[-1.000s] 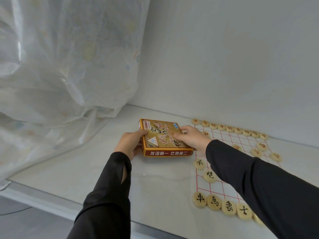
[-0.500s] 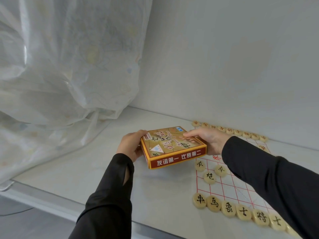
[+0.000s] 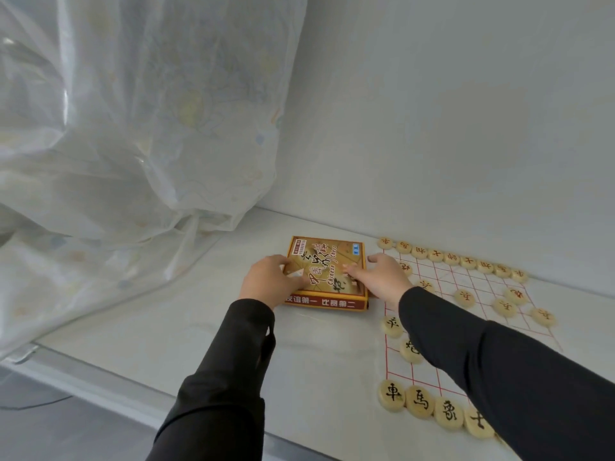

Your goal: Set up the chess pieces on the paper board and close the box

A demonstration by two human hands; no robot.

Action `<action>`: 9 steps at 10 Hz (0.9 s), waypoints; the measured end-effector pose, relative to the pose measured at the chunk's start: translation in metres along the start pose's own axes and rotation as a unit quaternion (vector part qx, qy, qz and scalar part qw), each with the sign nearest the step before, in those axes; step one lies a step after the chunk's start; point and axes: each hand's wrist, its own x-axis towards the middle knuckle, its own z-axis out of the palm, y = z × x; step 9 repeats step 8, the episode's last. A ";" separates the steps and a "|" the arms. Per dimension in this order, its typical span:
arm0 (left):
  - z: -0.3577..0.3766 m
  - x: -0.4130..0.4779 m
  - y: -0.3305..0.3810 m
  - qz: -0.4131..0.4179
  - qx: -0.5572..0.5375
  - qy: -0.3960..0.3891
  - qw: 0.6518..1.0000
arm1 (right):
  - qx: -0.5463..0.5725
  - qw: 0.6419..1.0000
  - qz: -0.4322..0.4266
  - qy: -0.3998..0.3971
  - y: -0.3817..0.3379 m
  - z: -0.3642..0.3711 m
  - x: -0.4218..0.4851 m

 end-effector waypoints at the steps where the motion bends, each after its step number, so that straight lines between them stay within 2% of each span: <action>1: 0.002 -0.001 0.001 0.012 0.051 0.001 0.999 | -0.229 0.967 -0.102 0.050 0.005 0.000 -0.002; 2: 0.006 0.001 0.003 0.003 0.055 0.007 0.998 | -0.348 0.921 -0.169 0.041 0.013 0.003 -0.001; 4: 0.025 0.006 0.007 0.008 0.037 0.069 0.997 | -0.389 0.902 -0.183 0.045 0.021 0.005 0.005; 5: 0.033 0.011 0.005 0.012 0.061 0.066 0.996 | -0.436 0.876 -0.199 0.058 0.021 0.004 0.003; 6: 0.038 0.007 0.015 0.042 0.104 0.103 0.988 | -0.455 0.860 -0.216 0.084 0.021 -0.005 -0.004; 7: 0.038 -0.001 0.032 0.144 0.065 0.176 0.972 | -0.446 0.852 -0.248 0.116 0.027 -0.019 -0.012; 8: 0.043 -0.013 0.058 0.251 0.072 0.189 0.947 | -0.425 0.855 -0.254 0.153 0.033 -0.045 -0.023; 9: 0.043 -0.013 0.058 0.251 0.072 0.189 0.947 | -0.425 0.855 -0.254 0.153 0.033 -0.045 -0.023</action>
